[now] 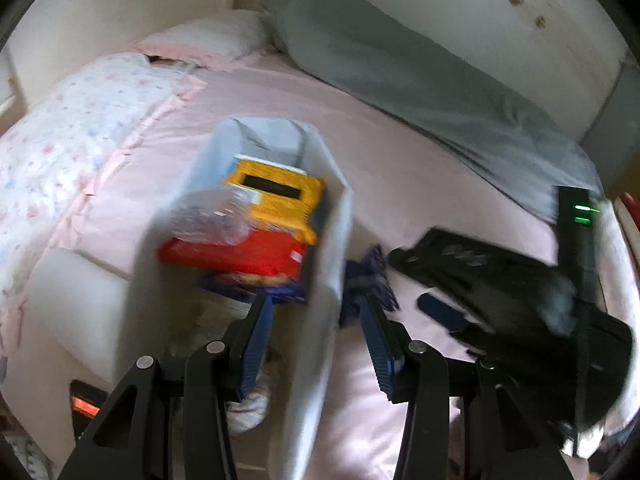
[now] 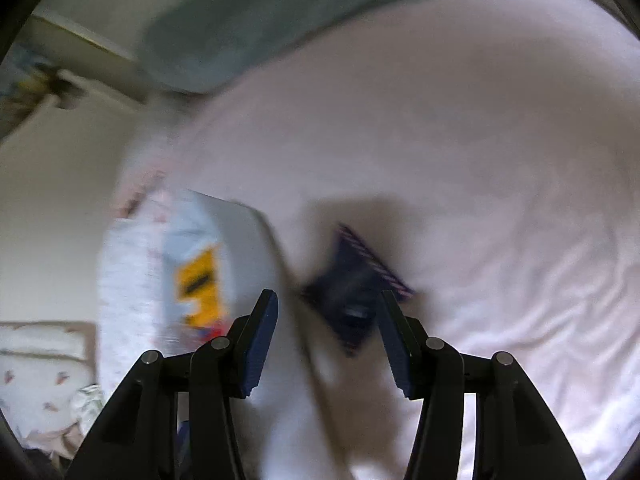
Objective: Organize objects
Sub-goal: 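Move the right gripper to the dark blue packet on the sheet, then close the right gripper on the dark blue packet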
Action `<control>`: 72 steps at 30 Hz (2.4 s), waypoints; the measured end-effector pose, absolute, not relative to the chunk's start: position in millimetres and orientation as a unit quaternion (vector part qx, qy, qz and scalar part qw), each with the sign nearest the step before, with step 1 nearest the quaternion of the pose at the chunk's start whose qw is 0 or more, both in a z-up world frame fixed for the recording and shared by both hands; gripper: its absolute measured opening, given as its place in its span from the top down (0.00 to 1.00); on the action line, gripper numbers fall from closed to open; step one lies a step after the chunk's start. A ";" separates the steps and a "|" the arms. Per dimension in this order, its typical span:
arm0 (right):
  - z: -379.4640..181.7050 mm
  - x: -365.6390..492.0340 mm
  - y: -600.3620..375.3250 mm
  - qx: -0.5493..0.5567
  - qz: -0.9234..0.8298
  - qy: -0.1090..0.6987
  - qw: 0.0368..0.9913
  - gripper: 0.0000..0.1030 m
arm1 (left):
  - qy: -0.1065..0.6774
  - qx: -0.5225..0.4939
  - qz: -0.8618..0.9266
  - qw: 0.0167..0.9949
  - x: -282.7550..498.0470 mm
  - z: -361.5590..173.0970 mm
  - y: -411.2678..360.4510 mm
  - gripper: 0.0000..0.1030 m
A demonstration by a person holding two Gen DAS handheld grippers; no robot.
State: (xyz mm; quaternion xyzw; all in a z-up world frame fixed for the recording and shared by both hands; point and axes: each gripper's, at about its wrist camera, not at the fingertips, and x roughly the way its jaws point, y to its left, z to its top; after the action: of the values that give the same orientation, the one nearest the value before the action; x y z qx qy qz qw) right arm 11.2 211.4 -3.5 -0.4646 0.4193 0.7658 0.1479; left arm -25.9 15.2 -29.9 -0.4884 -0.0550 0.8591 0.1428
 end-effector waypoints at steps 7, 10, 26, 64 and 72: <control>-26.4 5.5 220.7 -0.495 0.731 0.447 0.147 0.49 | -0.014 -0.532 0.836 0.130 -23.8 -48.2 32.0 0.57; -25.3 3.2 217.3 -0.492 0.737 0.440 0.146 0.49 | 0.007 -0.543 0.834 0.100 -27.6 -55.9 29.7 0.57; -33.6 -3.5 205.3 -0.508 0.742 0.415 0.137 0.49 | -0.049 -0.563 0.821 0.082 -29.8 -61.1 2.0 0.53; -56.6 -31.8 188.7 -0.487 0.806 0.287 0.177 0.65 | -0.085 -0.575 0.810 0.075 -22.9 -61.3 -11.7 0.52; -30.1 -10.4 202.1 -0.473 0.790 0.338 0.193 0.69 | -0.071 -0.573 0.813 0.077 -19.0 -57.7 -2.6 0.52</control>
State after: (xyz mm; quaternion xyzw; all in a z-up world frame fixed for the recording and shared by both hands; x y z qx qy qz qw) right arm -10.4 202.1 -30.1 -0.4733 0.3376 0.7903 0.1935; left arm -19.0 -2.6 -57.7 -0.5730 -0.0707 0.8129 0.0766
